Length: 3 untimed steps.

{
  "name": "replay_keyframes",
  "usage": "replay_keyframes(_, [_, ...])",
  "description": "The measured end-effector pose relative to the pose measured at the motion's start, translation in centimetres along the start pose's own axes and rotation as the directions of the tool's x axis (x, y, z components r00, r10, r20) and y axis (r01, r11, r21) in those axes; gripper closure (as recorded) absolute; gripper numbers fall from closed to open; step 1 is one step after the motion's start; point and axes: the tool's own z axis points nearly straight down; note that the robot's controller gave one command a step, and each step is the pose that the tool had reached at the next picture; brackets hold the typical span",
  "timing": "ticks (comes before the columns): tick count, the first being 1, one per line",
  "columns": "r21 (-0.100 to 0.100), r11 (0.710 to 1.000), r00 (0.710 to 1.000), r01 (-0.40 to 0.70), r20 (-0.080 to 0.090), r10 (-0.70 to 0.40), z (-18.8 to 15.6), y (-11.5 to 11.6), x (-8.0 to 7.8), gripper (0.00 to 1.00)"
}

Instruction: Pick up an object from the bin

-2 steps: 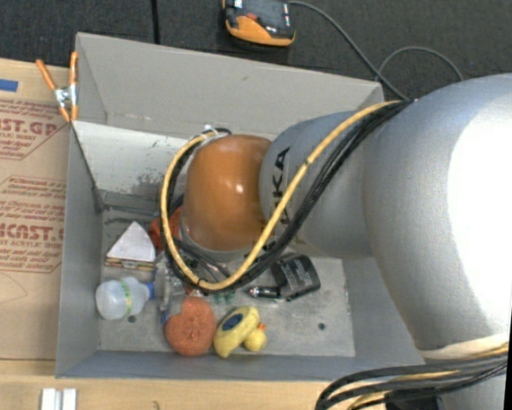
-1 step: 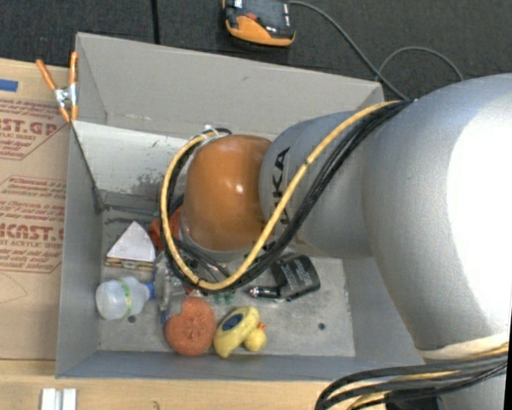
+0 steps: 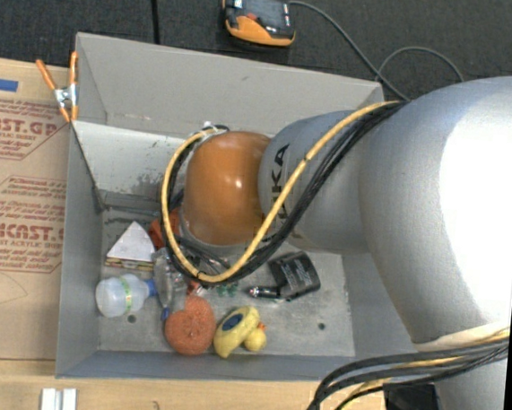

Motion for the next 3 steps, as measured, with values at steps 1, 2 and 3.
replay_keyframes(1, [0.002,0.955,0.955,0.297,0.008,-0.297,2.02,-0.17,-3.11,0.0])
replay_keyframes(2, [-0.002,0.955,0.955,0.297,0.004,-0.297,1.83,-0.01,-3.1,1.0])
replay_keyframes(3, [-0.002,0.955,0.955,0.297,0.004,-0.297,1.83,-0.01,-3.11,1.0])
